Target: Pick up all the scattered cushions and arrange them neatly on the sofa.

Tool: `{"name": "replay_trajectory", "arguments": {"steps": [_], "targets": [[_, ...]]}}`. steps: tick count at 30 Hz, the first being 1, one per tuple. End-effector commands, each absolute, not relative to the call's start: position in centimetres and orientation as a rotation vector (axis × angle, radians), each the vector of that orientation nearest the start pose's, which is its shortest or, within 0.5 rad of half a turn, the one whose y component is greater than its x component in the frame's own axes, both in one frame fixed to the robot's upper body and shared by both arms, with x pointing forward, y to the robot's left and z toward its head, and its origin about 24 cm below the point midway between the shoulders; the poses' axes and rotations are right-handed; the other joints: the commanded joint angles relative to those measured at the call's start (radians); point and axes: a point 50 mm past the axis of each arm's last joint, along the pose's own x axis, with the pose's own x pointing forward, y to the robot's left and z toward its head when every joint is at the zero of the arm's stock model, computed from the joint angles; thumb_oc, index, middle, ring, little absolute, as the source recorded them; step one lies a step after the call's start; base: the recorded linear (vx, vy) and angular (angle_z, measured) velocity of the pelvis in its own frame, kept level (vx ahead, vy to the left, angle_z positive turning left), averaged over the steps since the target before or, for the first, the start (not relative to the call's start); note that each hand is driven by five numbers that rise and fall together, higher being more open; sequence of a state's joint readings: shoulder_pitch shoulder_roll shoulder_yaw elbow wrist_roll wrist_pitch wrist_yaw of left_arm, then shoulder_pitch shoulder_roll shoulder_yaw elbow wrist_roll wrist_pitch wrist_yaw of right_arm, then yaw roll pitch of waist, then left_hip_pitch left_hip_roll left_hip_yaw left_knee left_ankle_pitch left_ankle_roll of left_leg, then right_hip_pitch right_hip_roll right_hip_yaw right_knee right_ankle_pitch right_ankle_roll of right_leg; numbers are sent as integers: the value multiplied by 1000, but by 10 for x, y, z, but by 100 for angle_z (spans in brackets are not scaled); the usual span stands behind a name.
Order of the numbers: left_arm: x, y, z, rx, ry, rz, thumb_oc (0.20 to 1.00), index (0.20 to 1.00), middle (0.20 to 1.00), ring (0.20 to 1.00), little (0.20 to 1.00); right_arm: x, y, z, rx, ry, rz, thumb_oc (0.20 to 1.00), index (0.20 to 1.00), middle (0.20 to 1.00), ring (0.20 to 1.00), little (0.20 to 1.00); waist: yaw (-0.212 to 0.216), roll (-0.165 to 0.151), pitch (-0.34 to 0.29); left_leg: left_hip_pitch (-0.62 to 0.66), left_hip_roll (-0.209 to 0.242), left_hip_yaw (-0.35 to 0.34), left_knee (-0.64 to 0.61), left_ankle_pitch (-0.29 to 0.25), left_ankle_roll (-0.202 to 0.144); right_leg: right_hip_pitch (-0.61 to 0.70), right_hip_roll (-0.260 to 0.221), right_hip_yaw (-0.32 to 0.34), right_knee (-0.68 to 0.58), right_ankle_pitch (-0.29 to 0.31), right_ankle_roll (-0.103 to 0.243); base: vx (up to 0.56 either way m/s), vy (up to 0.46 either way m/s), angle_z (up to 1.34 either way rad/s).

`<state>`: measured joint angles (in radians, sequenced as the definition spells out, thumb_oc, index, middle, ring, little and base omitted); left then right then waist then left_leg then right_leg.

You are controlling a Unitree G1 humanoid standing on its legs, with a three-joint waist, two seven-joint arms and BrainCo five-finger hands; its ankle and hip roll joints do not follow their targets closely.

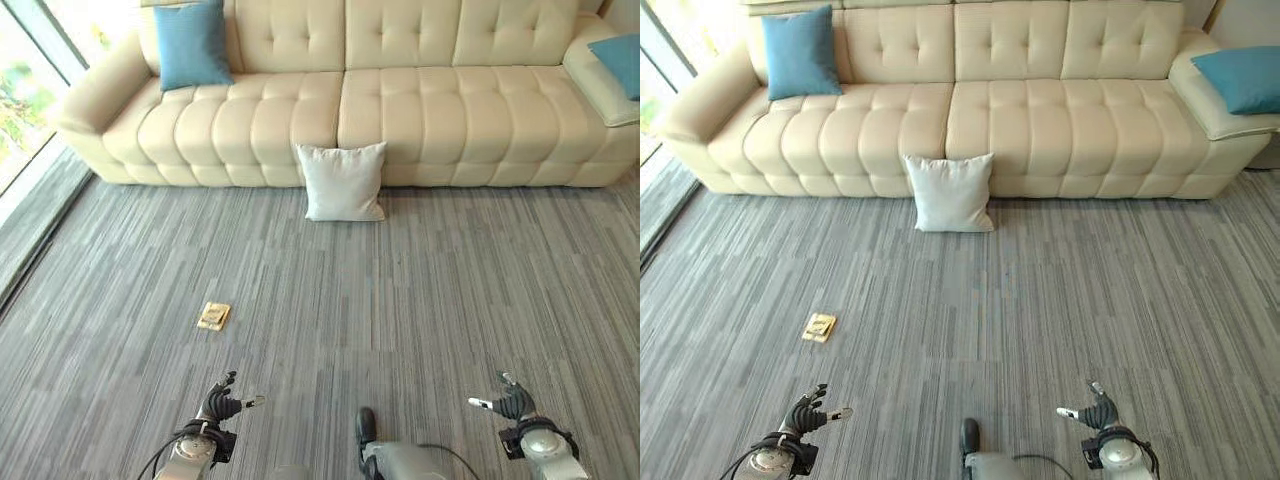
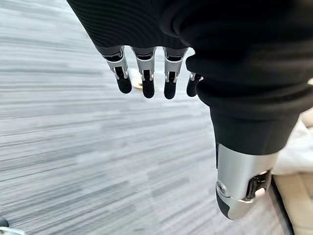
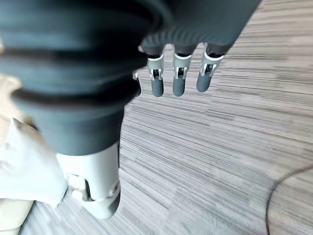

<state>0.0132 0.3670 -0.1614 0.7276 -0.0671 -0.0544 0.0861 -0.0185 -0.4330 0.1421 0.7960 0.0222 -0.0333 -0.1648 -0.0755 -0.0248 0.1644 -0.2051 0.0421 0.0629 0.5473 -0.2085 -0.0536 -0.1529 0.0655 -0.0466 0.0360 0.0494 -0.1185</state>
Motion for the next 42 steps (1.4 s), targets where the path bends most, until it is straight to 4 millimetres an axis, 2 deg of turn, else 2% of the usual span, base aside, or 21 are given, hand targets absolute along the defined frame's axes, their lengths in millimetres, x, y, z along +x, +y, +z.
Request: {"name": "replay_trajectory", "arguments": {"steps": [1,4,8,11,13,17,18,19,20,22,23,24,25,28,30,32,33,36,39,41,42], "targets": [[195,256,-83,418,632,78,1000,1000,1000,1000,1000,180,-305,-76,-527,694,-278,1000,1000,1000,1000,1000,-2,-4,28,2,-25,63,-265,99,34,66,-82,21,57,-144,152,326,-25,-25],[190,259,-85,430,648,87,1000,1000,1000,1000,1000,177,-308,-77,-547,706,-288,1000,1000,1000,1000,1000,28,8,27,-72,-11,64,-439,251,-2,159,-61,43,12,-167,159,382,5,-41],[184,261,-87,414,663,103,1000,1000,1000,1000,1000,175,-306,-79,-563,717,-280,1000,1000,1000,1000,1000,59,8,15,-139,7,82,-563,305,-16,271,-64,94,-6,-210,173,486,83,-37],[177,266,-88,429,681,118,1000,1000,1000,1000,1000,176,-302,-80,-587,722,-241,1000,1000,1000,1000,1000,93,0,-11,-145,21,81,-534,367,-14,369,-98,144,-6,-237,194,688,256,-53],[176,267,-90,442,694,117,1000,1000,1000,1000,1000,177,-296,-81,-574,719,-225,1000,1000,1000,1000,1000,94,-24,-26,-163,3,96,-443,346,0,368,-146,145,33,-199,216,467,197,-61],[183,269,-84,444,667,122,1000,1000,1000,1000,1000,179,-285,-84,-552,707,-196,1000,1000,1000,1000,1000,94,-62,-40,-127,-38,123,-393,249,43,284,-201,174,199,-6,260,358,176,-24],[186,270,-82,436,657,130,1000,1000,1000,1000,1000,183,-283,-83,-551,697,-187,1000,1000,1000,1000,1000,95,-63,-33,-114,-45,128,-384,224,58,258,-210,178,254,47,264,201,125,-19],[186,270,-82,436,656,130,1000,1000,1000,1000,1000,183,-283,-83,-551,697,-187,1000,1000,1000,1000,1000,98,-61,-35,-116,-41,130,-385,227,58,254,-207,180,253,50,263,170,129,2],[188,272,-79,432,643,141,1000,1000,1000,1000,1000,188,-279,-81,-553,682,-176,1000,1000,1000,1000,1000,99,-58,-27,-98,-42,134,-385,209,71,217,-213,183,312,91,262,163,116,14],[192,274,-75,433,622,154,1000,1000,1000,1000,1000,197,-271,-79,-551,653,-153,1000,1000,1000,1000,1000,100,-51,-12,-57,-42,144,-389,176,88,150,-232,151,372,115,252,244,167,-9],[194,272,-74,428,614,152,1000,1000,1000,1000,1000,200,-269,-78,-554,645,-146,1000,1000,1000,1000,1000,93,-40,-8,-22,-43,139,-406,168,93,92,-207,138,391,91,235,399,213,-50],[196,270,-73,422,606,151,1000,1000,1000,1000,1000,201,-268,-76,-552,636,-140,1000,1000,1000,1000,1000,69,-25,4,45,-56,115,-441,149,97,21,-142,106,394,-17,226,456,193,-53],[197,269,-73,418,604,151,1000,1000,1000,1000,1000,202,-269,-75,-554,631,-142,1000,1000,1000,1000,1000,56,-15,12,81,-57,102,-462,141,97,-18,-112,74,377,-83,223,439,146,-24],[199,264,-76,416,613,139,1000,1000,1000,1000,1000,204,-269,-75,-557,633,-145,1000,1000,1000,1000,1000,20,-10,31,176,-80,78,-509,118,89,-113,-45,7,259,-101,222,332,15,35],[199,263,-78,432,626,135,1000,1000,1000,1000,1000,198,-272,-78,-567,655,-155,1000,1000,1000,1000,1000,2,-19,28,224,-108,53,-515,92,86,-115,-21,12,161,-84,227,391,-60,50],[198,261,-79,435,623,124,1000,1000,1000,1000,1000,193,-275,-80,-554,669,-164,1000,1000,1000,1000,1000,-6,-16,31,245,-107,37,-510,84,77,-82,-24,11,137,-86,228,278,-78,70],[194,255,-83,425,636,98,1000,1000,1000,1000,1000,186,-277,-84,-541,694,-173,1000,1000,1000,1000,1000,-5,-16,16,249,-107,34,-482,82,56,-33,-25,28,103,-91,200,283,-122,96],[194,251,-84,410,638,79,1000,1000,1000,1000,1000,183,-285,-83,-533,698,-206,1000,1000,1000,1000,1000,-3,-21,14,183,-79,65,-301,132,8,24,-54,5,77,-90,176,225,-134,83],[191,251,-87,399,655,80,1000,1000,1000,1000,1000,182,-291,-81,-533,706,-226,1000,1000,1000,1000,1000,0,-27,15,121,-40,117,-194,128,10,68,-71,-1,68,-116,158,161,-59,33],[189,250,-90,396,667,81,1000,1000,1000,1000,1000,179,-294,-83,-532,719,-236,1000,1000,1000,1000,1000,2,-29,15,101,-22,138,-194,122,16,82,-80,-4,66,-128,156,146,31,-1],[187,250,-91,405,678,78,1000,1000,1000,1000,1000,176,-297,-83,-540,726,-248,1000,1000,1000,1000,1000,11,-31,12,71,-8,140,-253,105,29,101,-88,1,66,-144,158,234,75,-5]]}}
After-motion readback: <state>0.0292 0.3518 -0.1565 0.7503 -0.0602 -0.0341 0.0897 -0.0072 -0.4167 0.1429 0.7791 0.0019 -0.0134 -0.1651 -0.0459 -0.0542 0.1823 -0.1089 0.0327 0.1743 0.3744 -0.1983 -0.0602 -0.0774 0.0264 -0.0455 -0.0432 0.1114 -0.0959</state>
